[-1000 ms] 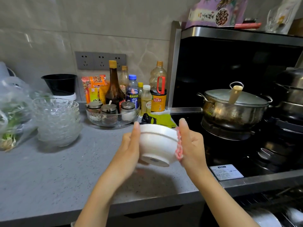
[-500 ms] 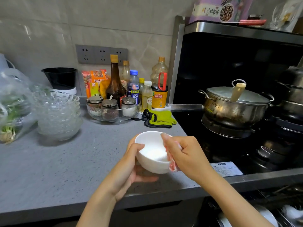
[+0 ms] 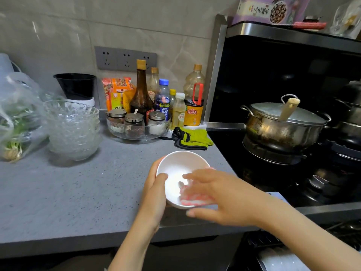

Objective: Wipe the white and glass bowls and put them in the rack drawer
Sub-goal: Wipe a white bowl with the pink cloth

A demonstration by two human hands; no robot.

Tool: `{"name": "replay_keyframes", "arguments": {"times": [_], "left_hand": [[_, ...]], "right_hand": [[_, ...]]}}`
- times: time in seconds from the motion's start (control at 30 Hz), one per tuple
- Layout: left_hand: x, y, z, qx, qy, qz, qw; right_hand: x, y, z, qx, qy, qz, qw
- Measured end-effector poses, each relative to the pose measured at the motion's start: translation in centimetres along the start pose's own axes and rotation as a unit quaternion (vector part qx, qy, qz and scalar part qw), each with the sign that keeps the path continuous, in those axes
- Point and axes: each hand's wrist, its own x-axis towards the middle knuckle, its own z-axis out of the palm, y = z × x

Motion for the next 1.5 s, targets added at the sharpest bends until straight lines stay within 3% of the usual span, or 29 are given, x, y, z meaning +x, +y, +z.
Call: {"name": "replay_keyframes", "arguments": {"times": [0.1, 0.17, 0.4, 0.57, 0.77, 0.97, 1.13, 1.23, 1.37, 1.5], "left_hand": [[0.0, -0.2, 0.1, -0.007, 0.034, 0.04, 0.999], [-0.3, -0.4, 0.5, -0.009, 0.051, 0.067, 0.996], [-0.6, -0.2, 1.1, -0.02, 0.045, 0.097, 0.994], [-0.7, -0.1, 0.2, 0.005, 0.029, 0.128, 0.991], [-0.5, 0.7, -0.1, -0.011, -0.028, 0.075, 0.997], [-1.2, -0.6, 1.6, -0.138, 0.017, -0.051, 0.989], [-0.4, 0.4, -0.2, -0.068, -0.01, 0.007, 0.998], [-0.4, 0.5, 0.3, -0.101, -0.006, 0.006, 0.995], [-0.9, -0.1, 1.8, -0.166, 0.022, -0.026, 0.986], [0.0, 0.6, 0.4, -0.12, 0.013, -0.028, 0.992]], "right_hand": [[-0.7, 0.1, 2.3, -0.165, 0.075, -0.042, 0.983], [-0.5, -0.6, 3.8, -0.203, 0.131, -0.031, 0.97], [0.3, -3.9, 5.5, -0.074, 0.182, -0.009, 0.98], [0.4, -1.9, 6.1, -0.106, 0.238, -0.055, 0.964], [0.6, -0.3, 7.0, -0.232, 0.321, -0.05, 0.917], [2.5, -3.0, 7.8, -0.183, 0.367, 0.015, 0.912], [1.3, -0.3, 7.3, -0.212, 0.367, -0.103, 0.9], [1.6, -0.8, 6.2, -0.231, 0.372, -0.091, 0.895], [3.2, -3.0, 5.9, -0.18, 0.426, -0.015, 0.886], [2.6, -1.7, 6.4, -0.198, 0.417, -0.097, 0.882]]}}
